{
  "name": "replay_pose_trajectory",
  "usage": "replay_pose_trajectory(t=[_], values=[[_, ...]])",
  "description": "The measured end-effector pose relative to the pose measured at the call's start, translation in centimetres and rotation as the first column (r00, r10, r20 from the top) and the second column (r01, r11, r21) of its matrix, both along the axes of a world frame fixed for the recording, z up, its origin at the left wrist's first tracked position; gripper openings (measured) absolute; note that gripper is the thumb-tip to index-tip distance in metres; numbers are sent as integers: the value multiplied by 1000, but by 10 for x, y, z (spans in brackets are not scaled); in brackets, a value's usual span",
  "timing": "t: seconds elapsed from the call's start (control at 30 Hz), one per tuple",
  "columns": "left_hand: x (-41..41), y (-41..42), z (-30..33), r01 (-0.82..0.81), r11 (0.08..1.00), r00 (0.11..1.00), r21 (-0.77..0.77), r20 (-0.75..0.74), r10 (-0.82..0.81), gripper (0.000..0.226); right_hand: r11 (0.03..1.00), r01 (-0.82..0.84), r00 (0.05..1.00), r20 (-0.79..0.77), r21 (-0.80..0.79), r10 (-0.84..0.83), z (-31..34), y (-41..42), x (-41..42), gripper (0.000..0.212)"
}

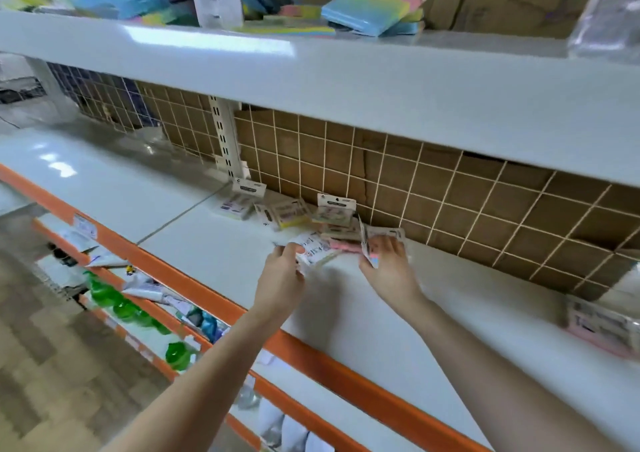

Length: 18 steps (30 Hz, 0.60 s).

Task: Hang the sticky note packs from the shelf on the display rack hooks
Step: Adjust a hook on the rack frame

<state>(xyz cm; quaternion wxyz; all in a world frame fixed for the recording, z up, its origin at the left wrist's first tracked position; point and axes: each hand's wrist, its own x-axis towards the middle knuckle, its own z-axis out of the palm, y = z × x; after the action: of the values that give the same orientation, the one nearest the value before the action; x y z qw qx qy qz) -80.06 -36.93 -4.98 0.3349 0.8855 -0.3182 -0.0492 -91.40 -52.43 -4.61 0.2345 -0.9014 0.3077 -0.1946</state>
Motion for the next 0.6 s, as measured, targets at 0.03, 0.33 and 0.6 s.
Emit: replay_pose_trajectory(t=[0.03,0.33,0.6], values=[[7,0,-2,9,1000,1000,16,-7,-9,53,1000,10,999,-43,-16,-10,-1,-3,7,33],[48,-9,-18,124,990,987,65,92,-130,39,970,159,958,-210,-184,-197,-20,-6,32,52],[43,-4,-22,125,988,934,-91,348,-86,20,959,189,960,-163,-212,-226,-18,-1,20,42]])
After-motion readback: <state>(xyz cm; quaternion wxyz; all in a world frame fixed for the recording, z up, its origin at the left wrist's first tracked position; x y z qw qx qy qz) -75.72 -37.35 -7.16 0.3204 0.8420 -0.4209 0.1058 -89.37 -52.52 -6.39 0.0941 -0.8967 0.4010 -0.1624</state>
